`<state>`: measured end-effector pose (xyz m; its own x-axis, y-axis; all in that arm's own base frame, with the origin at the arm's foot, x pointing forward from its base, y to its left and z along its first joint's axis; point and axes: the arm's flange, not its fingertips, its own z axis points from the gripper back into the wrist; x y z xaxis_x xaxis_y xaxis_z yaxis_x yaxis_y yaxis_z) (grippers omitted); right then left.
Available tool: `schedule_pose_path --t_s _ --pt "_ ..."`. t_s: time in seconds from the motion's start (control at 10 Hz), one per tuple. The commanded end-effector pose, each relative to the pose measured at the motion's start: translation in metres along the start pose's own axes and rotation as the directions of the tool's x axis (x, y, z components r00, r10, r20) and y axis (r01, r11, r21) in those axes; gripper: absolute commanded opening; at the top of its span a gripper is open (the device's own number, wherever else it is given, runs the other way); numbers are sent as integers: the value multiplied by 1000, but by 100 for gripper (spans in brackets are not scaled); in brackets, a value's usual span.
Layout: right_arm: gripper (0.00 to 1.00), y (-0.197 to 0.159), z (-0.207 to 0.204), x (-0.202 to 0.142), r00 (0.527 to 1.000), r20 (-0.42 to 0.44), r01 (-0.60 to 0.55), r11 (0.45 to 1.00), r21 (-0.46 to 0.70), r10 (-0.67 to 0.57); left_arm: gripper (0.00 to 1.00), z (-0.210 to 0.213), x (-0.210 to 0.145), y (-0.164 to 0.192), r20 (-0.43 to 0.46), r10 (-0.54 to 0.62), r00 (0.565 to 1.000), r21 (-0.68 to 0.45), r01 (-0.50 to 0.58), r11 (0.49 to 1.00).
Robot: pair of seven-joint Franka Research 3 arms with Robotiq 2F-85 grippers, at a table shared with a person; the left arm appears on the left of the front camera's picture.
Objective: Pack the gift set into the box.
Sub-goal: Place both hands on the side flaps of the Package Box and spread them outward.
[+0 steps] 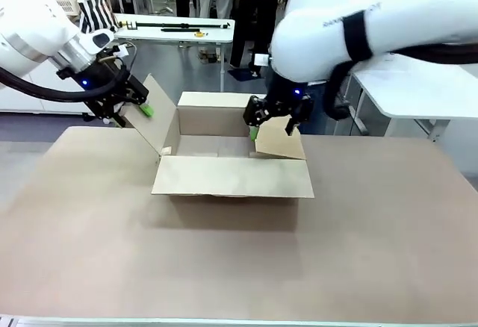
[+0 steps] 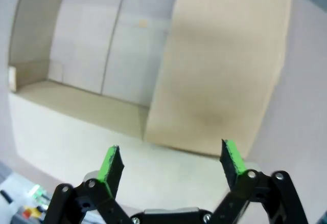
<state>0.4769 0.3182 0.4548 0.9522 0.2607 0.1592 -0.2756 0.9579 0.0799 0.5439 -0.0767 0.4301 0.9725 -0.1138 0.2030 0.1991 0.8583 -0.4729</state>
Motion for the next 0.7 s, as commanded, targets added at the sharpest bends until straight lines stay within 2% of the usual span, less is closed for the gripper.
schedule_pose_path --t_s 0.0,0.2,0.4,0.6 --pt "100 42 -5 54 1000 -6 12 996 -87 -12 100 1 -2 -1 4 0 1000 16 0 1000" --pt "100 55 -33 70 994 73 96 972 -214 -82 100 1 -2 -1 4 0 1000 16 0 1000" --pt "100 51 -59 76 973 130 228 901 -369 -193 100 1 -2 -1 4 0 1000 16 0 1000" --pt "100 44 -72 73 967 151 251 854 -455 -204 100 1 -2 -1 4 0 1000 16 0 1000"
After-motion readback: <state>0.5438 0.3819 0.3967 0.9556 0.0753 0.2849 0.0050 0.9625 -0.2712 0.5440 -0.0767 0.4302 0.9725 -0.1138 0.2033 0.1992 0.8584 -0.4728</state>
